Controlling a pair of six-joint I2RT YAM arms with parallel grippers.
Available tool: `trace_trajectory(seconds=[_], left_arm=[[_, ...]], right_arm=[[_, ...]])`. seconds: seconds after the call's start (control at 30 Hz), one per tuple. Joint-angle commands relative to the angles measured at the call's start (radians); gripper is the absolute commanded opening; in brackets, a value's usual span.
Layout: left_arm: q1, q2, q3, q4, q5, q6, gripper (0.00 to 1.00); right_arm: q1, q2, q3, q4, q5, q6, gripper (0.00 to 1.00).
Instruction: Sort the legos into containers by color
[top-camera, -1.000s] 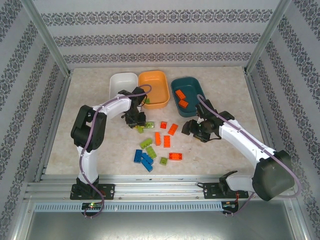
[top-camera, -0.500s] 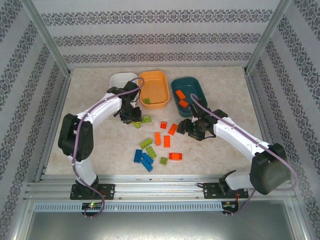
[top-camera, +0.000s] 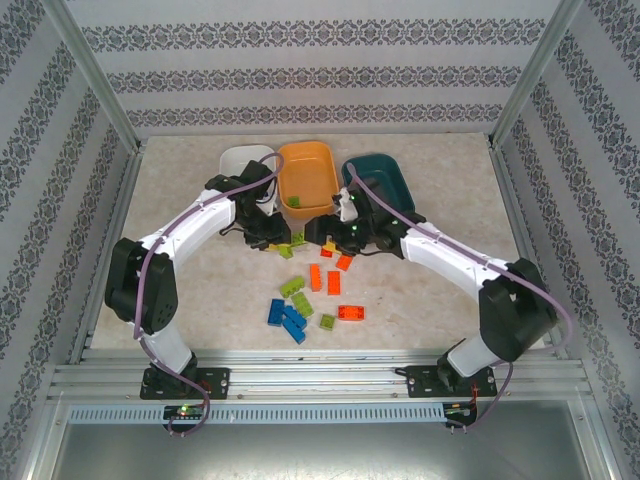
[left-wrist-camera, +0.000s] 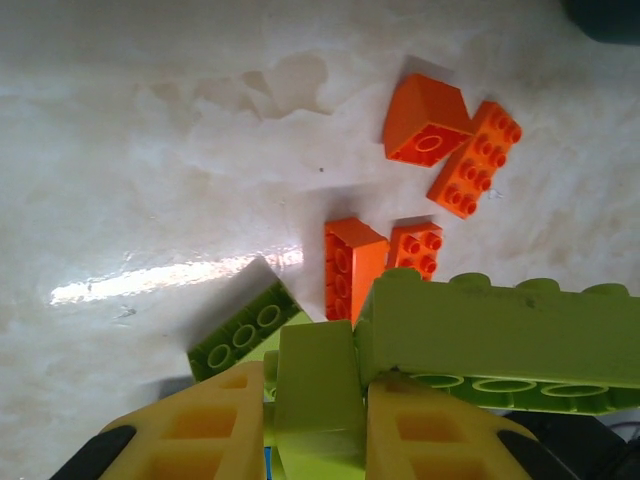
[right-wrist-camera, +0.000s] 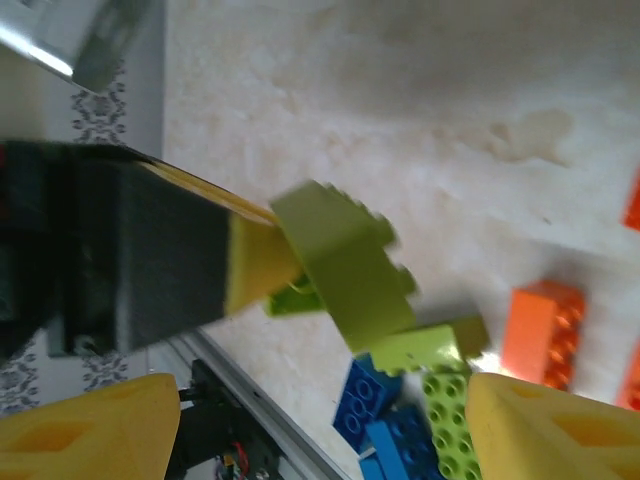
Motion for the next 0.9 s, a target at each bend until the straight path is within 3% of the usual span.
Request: trace_trajectory(seconds=[0.0, 0.3, 0.57, 0.87], left_arm=[[0.01, -0.027, -0.006, 0.023, 0.056, 0.015, 0.23], [0.033, -0.044, -0.03, 0.05, 0.101, -0.005, 0.23], [0.049, -0.047, -0.024, 0.05, 0.133, -0.004, 0.23], [0.06, -0.047, -0.021, 0.026, 0.132, 0.013, 0.23]], right_arm=[[0.007, 0.046, 0.072, 0.048, -0.072, -0.04, 0.73], [0.012, 0.121, 0.104, 0.049, -0.102, -0.032, 0.59], [0.0, 0.158, 0.121, -0.039, -0.01, -0.082, 0.65], [-0.011, 0.213, 0.199, -0.129, 0.002, -0.141, 0.61]])
